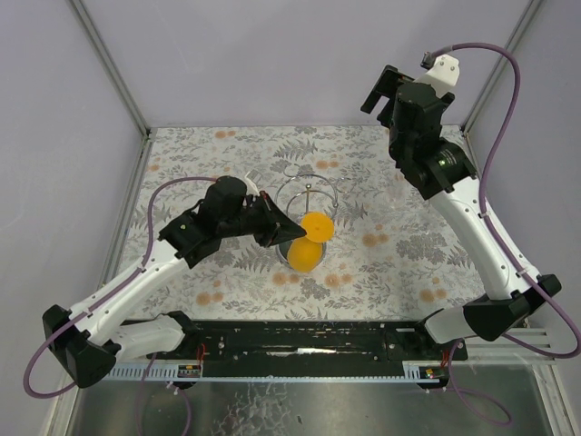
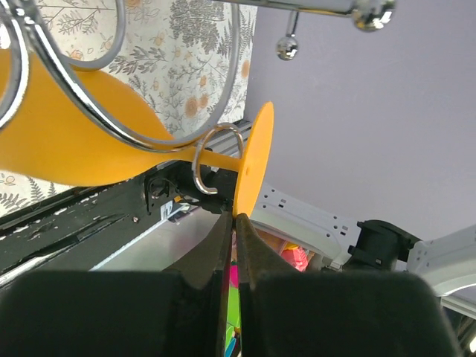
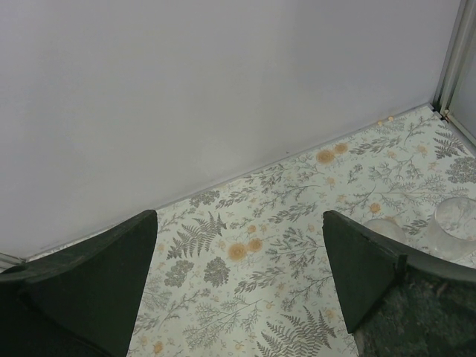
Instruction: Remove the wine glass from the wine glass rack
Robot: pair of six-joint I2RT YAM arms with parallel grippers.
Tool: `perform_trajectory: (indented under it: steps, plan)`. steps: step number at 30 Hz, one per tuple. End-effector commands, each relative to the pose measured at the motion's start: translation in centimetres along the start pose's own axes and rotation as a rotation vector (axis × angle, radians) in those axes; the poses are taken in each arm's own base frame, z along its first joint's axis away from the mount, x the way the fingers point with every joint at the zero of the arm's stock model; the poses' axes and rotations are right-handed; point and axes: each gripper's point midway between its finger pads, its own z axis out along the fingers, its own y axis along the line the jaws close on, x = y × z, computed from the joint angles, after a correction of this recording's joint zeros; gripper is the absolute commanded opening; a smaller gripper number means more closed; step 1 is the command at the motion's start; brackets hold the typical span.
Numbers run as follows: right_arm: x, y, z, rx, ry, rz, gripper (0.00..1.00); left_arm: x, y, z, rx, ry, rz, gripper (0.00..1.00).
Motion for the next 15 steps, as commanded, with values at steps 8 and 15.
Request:
perform_trajectory:
  steps: [8,15]
  plan:
    - [-2.3,0.0,-0.8,-0.004,-0.06,0.058,0.99,0.3,-2.0,-1.1,0.045,0.005,0.03,0.0]
    - [-2.5,0.0,-0.7,-0.005,-0.064,0.055,0.99,1.4,-2.2,-0.7,0.079,0.062,0.043,0.0]
